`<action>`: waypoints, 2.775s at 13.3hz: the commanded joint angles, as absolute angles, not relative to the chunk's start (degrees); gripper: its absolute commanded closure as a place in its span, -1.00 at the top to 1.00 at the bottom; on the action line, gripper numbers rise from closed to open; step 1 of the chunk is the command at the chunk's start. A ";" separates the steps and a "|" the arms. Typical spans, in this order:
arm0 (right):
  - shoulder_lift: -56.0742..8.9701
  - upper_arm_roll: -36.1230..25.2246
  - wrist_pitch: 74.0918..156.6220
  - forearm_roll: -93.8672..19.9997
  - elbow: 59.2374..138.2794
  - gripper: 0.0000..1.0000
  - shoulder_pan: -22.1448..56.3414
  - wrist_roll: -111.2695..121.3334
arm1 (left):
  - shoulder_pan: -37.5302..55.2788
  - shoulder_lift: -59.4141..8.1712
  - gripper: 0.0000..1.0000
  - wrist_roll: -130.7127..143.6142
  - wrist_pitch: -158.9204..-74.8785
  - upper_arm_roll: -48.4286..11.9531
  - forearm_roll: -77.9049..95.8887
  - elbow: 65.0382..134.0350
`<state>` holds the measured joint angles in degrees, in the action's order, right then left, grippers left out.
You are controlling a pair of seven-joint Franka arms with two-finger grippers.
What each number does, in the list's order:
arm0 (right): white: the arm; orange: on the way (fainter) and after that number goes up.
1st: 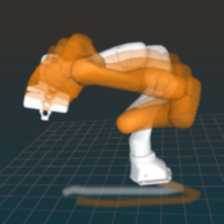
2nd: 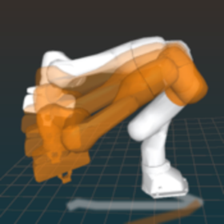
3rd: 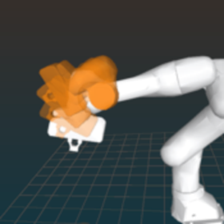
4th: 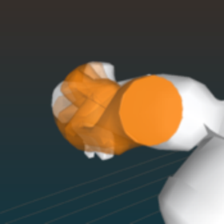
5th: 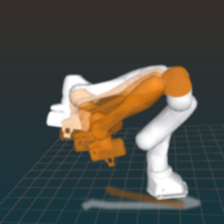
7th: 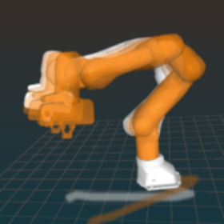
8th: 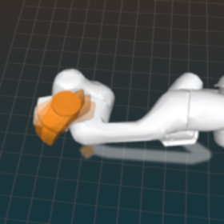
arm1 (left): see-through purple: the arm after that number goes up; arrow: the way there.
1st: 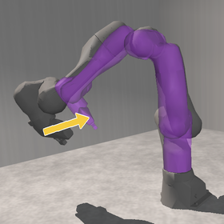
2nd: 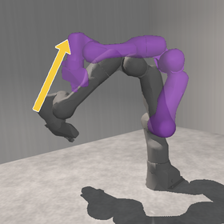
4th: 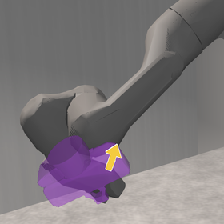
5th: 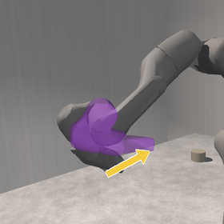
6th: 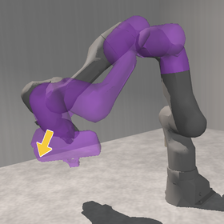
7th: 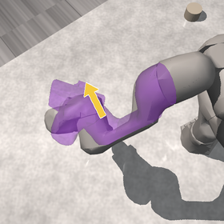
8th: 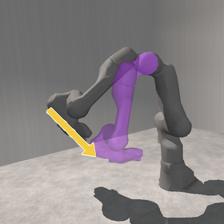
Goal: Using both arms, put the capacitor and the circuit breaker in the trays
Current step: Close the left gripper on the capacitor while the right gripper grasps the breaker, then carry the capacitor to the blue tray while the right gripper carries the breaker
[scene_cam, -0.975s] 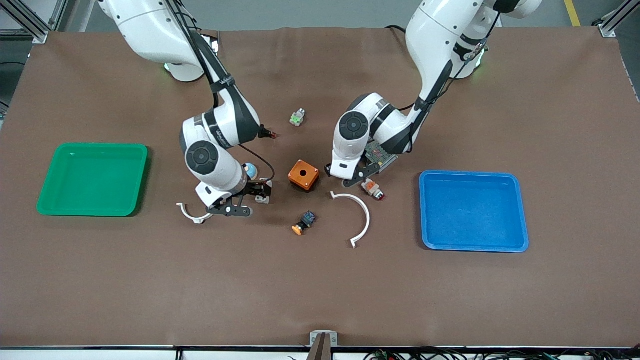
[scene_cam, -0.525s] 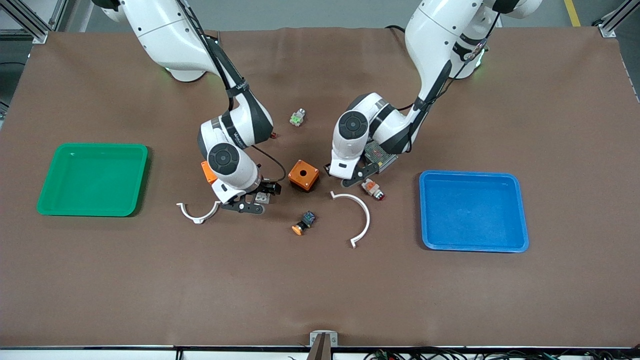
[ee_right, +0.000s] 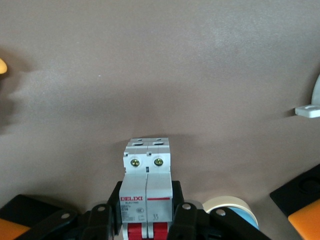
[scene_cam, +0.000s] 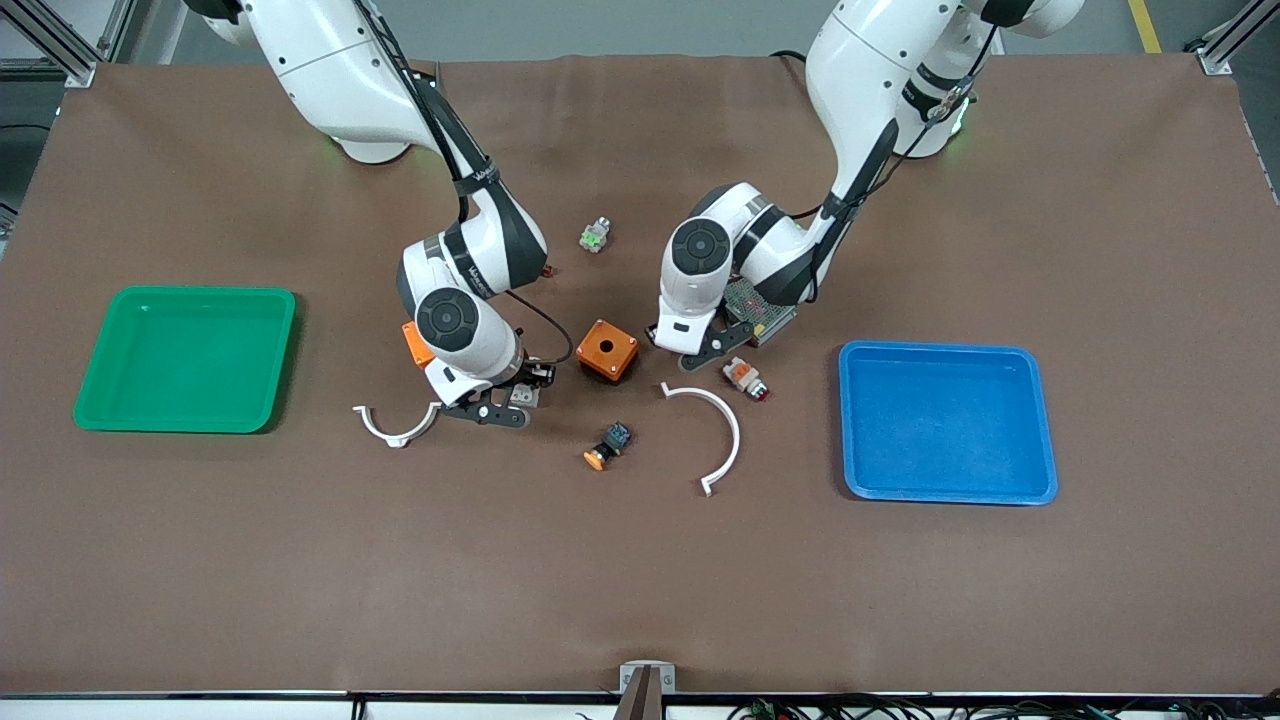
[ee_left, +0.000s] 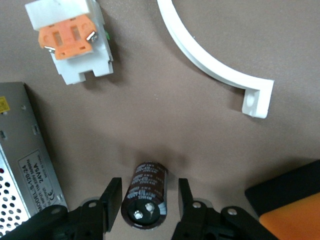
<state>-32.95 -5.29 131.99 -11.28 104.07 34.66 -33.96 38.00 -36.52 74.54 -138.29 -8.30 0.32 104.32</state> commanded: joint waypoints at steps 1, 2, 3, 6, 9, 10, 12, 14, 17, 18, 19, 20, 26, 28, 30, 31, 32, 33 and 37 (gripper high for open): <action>-30.42 -5.89 130.88 -12.66 104.06 -0.55 35.25 -36.56 | 37.97 -36.48 -0.50 76.20 -139.04 -8.17 -0.70 104.24; -28.67 -6.24 128.43 -12.57 103.98 -0.55 34.90 -36.91 | 37.53 -36.13 -0.71 75.94 -138.87 -8.09 -0.70 104.24; -26.56 -6.76 124.41 -12.22 103.28 -0.55 34.28 -36.74 | 37.18 -35.25 -0.87 75.85 -138.61 -8.09 -0.70 104.15; -20.85 -13.07 108.59 -11.08 99.15 -0.61 32.87 -35.60 | 33.59 -30.16 -0.99 75.33 -135.20 -7.91 -0.79 104.15; -15.31 -19.05 101.27 -3.01 99.14 -0.61 32.09 -28.33 | 28.06 -24.72 -0.99 70.69 -127.73 -7.91 -0.79 104.24; -14.25 -20.73 99.34 -2.03 99.14 -0.61 30.95 -24.47 | 25.25 -23.65 -0.99 67.62 -125.62 -7.91 -0.79 104.24; -13.45 -23.81 97.21 -2.02 99.23 -0.61 25.87 -12.63 | 19.63 -22.41 -0.99 60.68 -123.32 -7.91 -0.88 104.33; -14.15 -24.43 98.08 -2.02 99.40 -0.60 17.71 0.37 | 13.91 -22.59 -0.99 54.26 -122.87 -7.91 -0.88 104.59; -15.20 -24.35 107.01 -2.02 103.08 -0.58 7.85 15.61 | 5.83 -23.47 -0.99 45.03 -123.05 -7.91 -1.84 106.25; -15.81 -24.35 111.05 -2.02 105.10 -0.58 5.39 18.86 | 3.80 -23.90 -0.99 43.00 -123.13 -7.91 -2.37 106.87; -16.69 -24.35 114.05 -2.02 106.07 -0.58 3.62 20.81 | 2.65 -24.25 -0.98 41.93 -123.40 -7.91 -2.63 107.57; -18.18 -24.35 115.73 -2.02 106.26 -0.58 1.95 22.31 | 0.90 -24.95 -0.98 40.36 -123.92 -7.82 -2.81 108.27; -23.64 -23.99 126.01 -5.00 110.55 -0.58 -2.55 27.07 | -5.89 -30.40 -0.89 34.37 -133.57 -7.91 -4.13 110.57; -24.08 -24.08 130.15 -7.54 114.24 -0.58 -2.72 29.00 | -5.89 -31.37 -0.64 34.37 -134.73 -7.91 -4.13 110.39; -24.43 -24.00 132.53 -8.44 116.62 -0.58 -2.99 29.09 | -5.89 -31.29 0.12 34.37 -134.74 -7.91 -4.13 110.13; -24.52 -23.99 132.80 -8.44 117.15 -0.58 -3.16 29.44 | -5.89 -31.12 0.69 34.37 -134.74 -7.91 -4.13 109.95; -24.52 -23.99 133.24 -8.52 117.68 -0.57 -3.25 29.62 | -5.98 -30.50 0.99 34.37 -134.56 -7.91 -4.13 109.95; -24.52 -23.99 133.33 -8.87 118.21 -0.57 -3.60 29.62 | -6.06 -29.63 1.00 34.37 -134.13 -7.82 -4.13 109.86; -25.05 -24.00 133.77 -9.67 118.74 0.43 -3.78 29.62 | -6.15 -22.61 1.00 32.80 -129.40 -7.65 -4.13 108.73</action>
